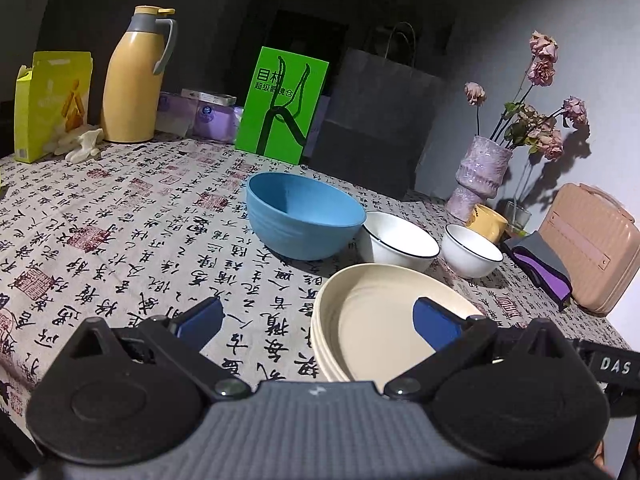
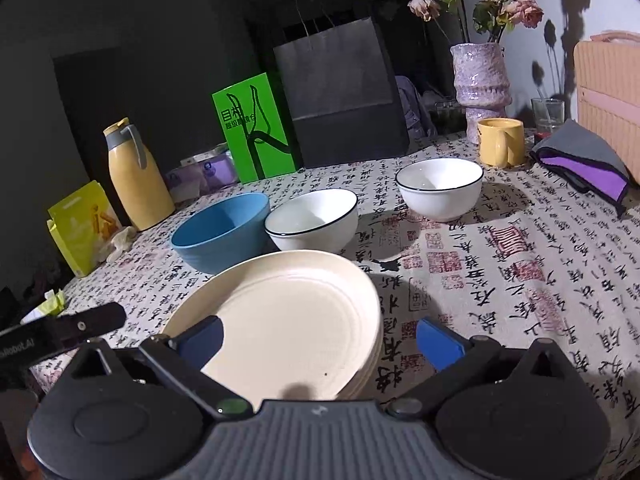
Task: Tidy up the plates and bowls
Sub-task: 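Move both open grippers to the rim of the blue bowl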
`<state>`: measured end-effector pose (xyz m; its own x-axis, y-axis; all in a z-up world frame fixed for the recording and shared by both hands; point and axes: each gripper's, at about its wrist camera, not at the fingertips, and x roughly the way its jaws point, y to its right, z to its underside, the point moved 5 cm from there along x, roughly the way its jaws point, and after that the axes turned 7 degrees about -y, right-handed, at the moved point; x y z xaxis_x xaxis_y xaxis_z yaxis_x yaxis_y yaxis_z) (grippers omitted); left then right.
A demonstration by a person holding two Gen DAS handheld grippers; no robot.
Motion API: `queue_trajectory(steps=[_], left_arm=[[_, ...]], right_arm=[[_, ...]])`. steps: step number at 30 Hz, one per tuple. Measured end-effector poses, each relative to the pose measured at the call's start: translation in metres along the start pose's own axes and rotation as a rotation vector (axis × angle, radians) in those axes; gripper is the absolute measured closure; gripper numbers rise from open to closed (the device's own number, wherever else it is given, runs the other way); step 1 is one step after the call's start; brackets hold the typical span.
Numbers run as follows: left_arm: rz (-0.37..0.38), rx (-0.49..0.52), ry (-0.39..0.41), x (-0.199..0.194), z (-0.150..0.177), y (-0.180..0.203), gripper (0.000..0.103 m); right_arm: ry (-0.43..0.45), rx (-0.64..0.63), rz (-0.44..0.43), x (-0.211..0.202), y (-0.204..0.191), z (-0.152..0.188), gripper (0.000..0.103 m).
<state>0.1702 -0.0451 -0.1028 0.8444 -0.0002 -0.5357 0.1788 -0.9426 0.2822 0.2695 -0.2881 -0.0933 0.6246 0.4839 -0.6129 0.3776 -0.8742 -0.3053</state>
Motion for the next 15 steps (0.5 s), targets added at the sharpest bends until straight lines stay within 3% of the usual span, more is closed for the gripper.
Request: queue_trajectory(steps=[15], left_arm=[[0.03, 0.016, 0.056, -0.001, -0.001, -0.018, 0.0]], right_arm=[[0.023, 0.004, -0.01, 0.002, -0.002, -0.005, 0.0]])
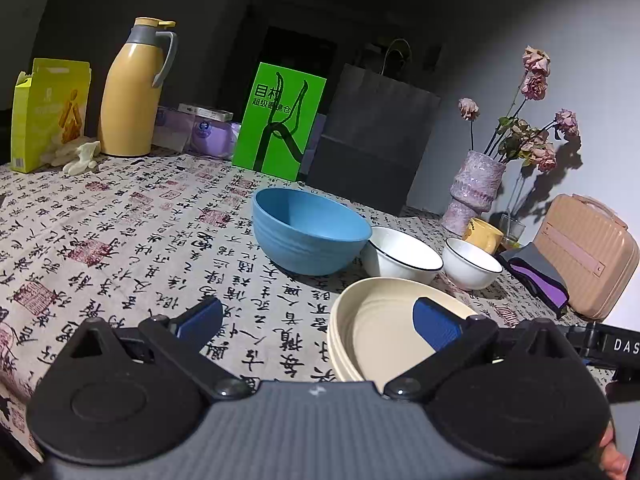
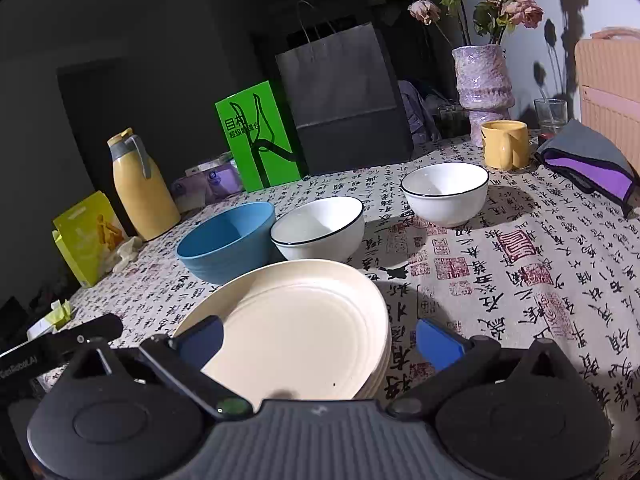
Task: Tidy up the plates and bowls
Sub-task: 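Move both open grippers to the rim of the blue bowl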
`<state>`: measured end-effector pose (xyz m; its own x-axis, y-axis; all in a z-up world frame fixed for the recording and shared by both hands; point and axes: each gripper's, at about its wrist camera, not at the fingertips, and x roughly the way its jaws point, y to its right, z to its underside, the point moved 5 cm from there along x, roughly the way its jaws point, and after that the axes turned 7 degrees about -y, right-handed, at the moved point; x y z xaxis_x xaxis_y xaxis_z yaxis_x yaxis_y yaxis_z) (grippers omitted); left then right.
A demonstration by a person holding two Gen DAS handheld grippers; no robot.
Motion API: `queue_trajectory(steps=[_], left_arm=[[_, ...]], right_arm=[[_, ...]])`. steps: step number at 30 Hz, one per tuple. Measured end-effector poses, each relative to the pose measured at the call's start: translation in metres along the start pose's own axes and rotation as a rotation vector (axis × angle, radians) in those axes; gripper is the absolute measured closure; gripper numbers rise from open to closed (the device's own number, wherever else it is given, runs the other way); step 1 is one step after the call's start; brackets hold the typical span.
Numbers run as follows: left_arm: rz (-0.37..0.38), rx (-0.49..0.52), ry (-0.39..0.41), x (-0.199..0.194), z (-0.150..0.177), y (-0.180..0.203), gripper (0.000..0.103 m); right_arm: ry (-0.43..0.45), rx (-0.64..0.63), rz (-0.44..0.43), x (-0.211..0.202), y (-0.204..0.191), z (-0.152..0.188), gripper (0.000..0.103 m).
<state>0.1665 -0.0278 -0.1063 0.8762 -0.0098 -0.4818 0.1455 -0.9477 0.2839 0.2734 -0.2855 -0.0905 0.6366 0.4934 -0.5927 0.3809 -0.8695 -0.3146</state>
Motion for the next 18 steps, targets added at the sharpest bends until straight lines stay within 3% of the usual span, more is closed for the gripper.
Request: queue_trajectory(steps=[18], left_arm=[[-0.027, 0.01, 0.0, -0.006, -0.049, -0.058, 0.0]], right_arm=[[0.015, 0.007, 0.027, 0.006, -0.015, -0.038, 0.0]])
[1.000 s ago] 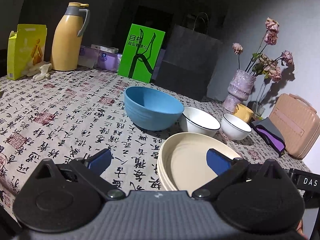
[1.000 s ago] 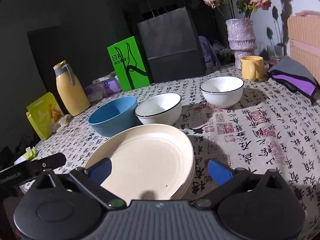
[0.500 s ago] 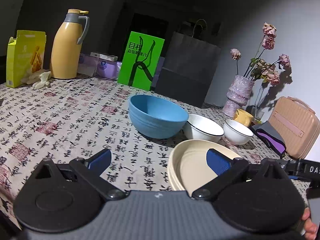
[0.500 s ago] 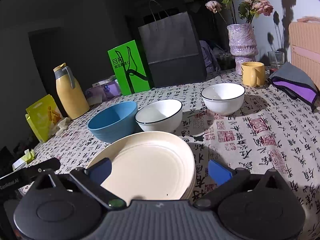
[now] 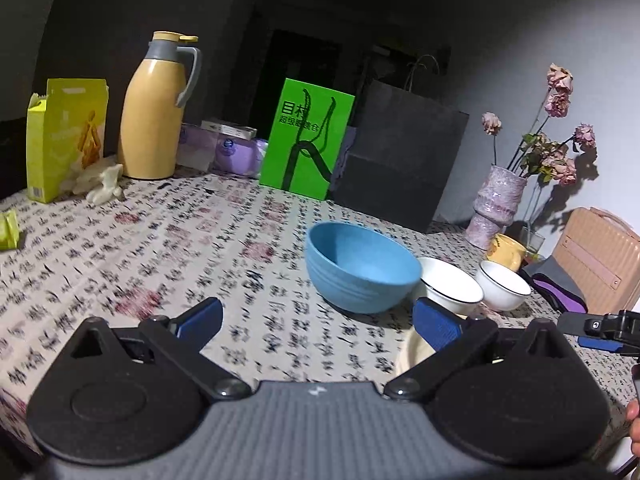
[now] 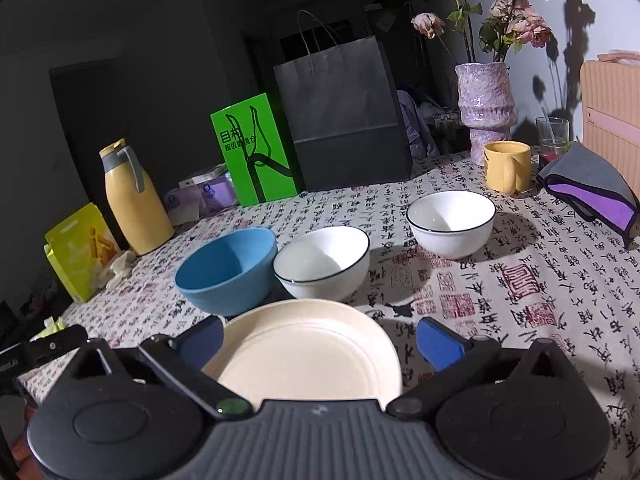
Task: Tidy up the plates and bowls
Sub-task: 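Move both open grippers to the rim of the blue bowl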
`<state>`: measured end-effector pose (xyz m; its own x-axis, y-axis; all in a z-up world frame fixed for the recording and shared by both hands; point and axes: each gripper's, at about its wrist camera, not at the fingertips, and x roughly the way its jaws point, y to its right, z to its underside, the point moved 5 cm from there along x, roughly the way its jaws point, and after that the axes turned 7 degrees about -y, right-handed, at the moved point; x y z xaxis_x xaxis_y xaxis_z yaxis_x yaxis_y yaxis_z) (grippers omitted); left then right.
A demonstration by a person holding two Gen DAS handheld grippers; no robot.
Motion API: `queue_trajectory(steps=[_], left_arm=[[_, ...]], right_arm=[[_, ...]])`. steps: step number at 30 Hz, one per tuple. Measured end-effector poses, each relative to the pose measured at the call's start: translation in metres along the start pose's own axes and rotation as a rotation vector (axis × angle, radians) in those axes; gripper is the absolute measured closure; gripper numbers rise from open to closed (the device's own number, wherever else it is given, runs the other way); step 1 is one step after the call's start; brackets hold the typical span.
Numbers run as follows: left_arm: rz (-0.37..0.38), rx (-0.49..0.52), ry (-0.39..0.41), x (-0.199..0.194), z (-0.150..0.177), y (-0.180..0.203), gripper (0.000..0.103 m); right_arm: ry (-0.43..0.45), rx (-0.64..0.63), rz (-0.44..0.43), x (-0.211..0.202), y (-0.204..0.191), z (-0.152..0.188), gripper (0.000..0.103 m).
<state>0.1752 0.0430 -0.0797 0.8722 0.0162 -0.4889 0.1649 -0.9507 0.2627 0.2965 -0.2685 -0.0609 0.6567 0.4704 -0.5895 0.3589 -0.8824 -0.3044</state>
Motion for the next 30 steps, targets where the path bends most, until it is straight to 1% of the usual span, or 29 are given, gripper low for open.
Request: queue_trajectory(steps=[4, 8, 12, 17, 19, 21, 25, 28, 30], left_arm=[[0.009, -0.008, -0.029, 0.007, -0.012, -0.014, 0.0], [0.025, -0.038, -0.055, 0.017, -0.024, -0.027, 0.0], [0.03, -0.048, -0.086, 0.032, -0.037, -0.035, 0.0], [0.05, -0.05, -0.121, 0.05, -0.049, -0.039, 0.0], [0.054, -0.054, -0.142, 0.059, -0.053, -0.039, 0.0], [0.064, -0.056, -0.166, 0.068, -0.057, -0.038, 0.0], [0.074, -0.073, -0.218, 0.086, -0.066, -0.036, 0.0], [0.06, -0.083, -0.258, 0.098, -0.071, -0.036, 0.0], [0.046, -0.085, -0.284, 0.107, -0.075, -0.036, 0.0]], right_arm=[[-0.003, 0.001, 0.018, 0.008, -0.005, -0.01, 0.0], [-0.013, -0.007, 0.023, 0.018, -0.009, -0.021, 0.0], [-0.022, -0.04, 0.039, 0.028, -0.015, -0.035, 0.0], [-0.039, -0.074, 0.023, 0.044, -0.022, -0.056, 0.001], [-0.049, -0.087, 0.013, 0.051, -0.025, -0.064, 0.003], [-0.063, -0.109, 0.009, 0.06, -0.03, -0.072, 0.005], [-0.108, -0.161, 0.011, 0.081, -0.04, -0.086, 0.005], [-0.134, -0.218, 0.022, 0.098, -0.05, -0.094, 0.006], [-0.155, -0.253, 0.022, 0.109, -0.058, -0.1, 0.009]])
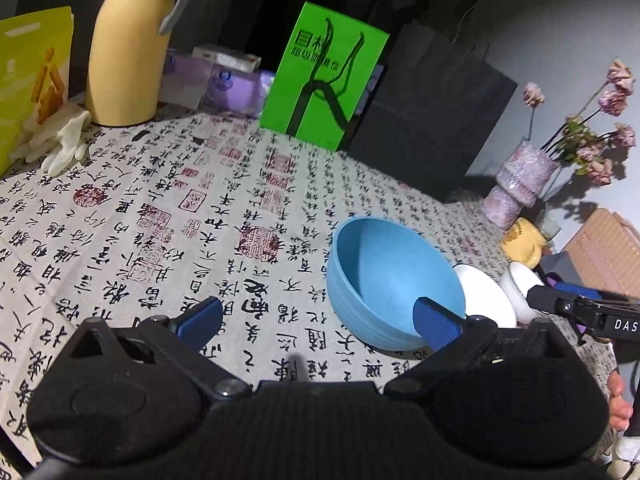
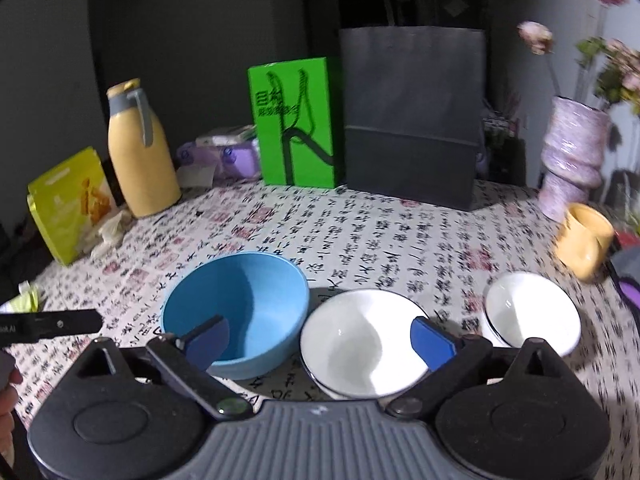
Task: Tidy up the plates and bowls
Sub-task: 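Move both open grippers to the rim of the blue bowl, then close both grippers on the rim of the blue bowl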
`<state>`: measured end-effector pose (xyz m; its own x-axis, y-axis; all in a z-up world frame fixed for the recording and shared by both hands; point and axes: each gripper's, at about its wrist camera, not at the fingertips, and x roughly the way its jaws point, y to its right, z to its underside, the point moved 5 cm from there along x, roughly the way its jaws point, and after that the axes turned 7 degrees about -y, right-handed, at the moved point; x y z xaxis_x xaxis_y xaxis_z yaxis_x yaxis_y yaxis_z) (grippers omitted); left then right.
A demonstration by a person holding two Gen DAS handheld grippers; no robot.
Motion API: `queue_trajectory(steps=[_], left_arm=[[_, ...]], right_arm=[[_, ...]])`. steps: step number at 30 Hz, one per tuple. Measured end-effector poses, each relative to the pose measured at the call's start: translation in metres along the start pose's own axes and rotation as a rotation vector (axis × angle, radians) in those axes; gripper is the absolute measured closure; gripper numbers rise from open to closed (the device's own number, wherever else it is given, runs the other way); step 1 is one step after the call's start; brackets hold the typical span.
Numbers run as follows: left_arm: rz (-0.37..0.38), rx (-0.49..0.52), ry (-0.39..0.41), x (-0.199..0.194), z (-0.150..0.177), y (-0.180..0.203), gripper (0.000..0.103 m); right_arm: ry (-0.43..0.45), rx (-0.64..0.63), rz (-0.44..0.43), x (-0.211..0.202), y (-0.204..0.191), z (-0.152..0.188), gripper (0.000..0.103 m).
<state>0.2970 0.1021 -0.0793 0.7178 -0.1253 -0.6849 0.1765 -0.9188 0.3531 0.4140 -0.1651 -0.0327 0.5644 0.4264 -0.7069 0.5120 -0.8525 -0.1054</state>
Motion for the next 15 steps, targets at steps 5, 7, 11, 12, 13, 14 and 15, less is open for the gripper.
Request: queue_trajectory(steps=[5, 7, 11, 12, 13, 14, 15], left_arm=[[-0.028, -0.018, -0.07, 0.019, -0.016, 0.002, 0.0], [-0.047, -0.029, -0.101, 0.028, -0.022, 0.002, 0.001], [-0.061, -0.043, -0.173, 0.045, -0.032, 0.004, 0.003], [-0.072, -0.041, -0.185, 0.05, -0.033, 0.005, 0.006], [-0.081, -0.038, -0.197, 0.054, -0.034, 0.006, 0.007], [-0.082, -0.034, -0.21, 0.058, -0.035, 0.007, 0.009], [-0.079, -0.033, -0.223, 0.062, -0.035, 0.009, 0.014]], right_arm=[[-0.043, -0.083, 0.025, 0.026, -0.014, -0.025, 0.02], [-0.07, -0.116, 0.03, 0.039, -0.02, -0.032, 0.022], [-0.132, -0.155, 0.066, 0.066, -0.027, -0.039, 0.033], [-0.143, -0.157, 0.061, 0.072, -0.028, -0.041, 0.033], [-0.155, -0.157, 0.059, 0.078, -0.028, -0.042, 0.034], [-0.164, -0.159, 0.061, 0.083, -0.028, -0.044, 0.035], [-0.172, -0.163, 0.065, 0.089, -0.028, -0.044, 0.035]])
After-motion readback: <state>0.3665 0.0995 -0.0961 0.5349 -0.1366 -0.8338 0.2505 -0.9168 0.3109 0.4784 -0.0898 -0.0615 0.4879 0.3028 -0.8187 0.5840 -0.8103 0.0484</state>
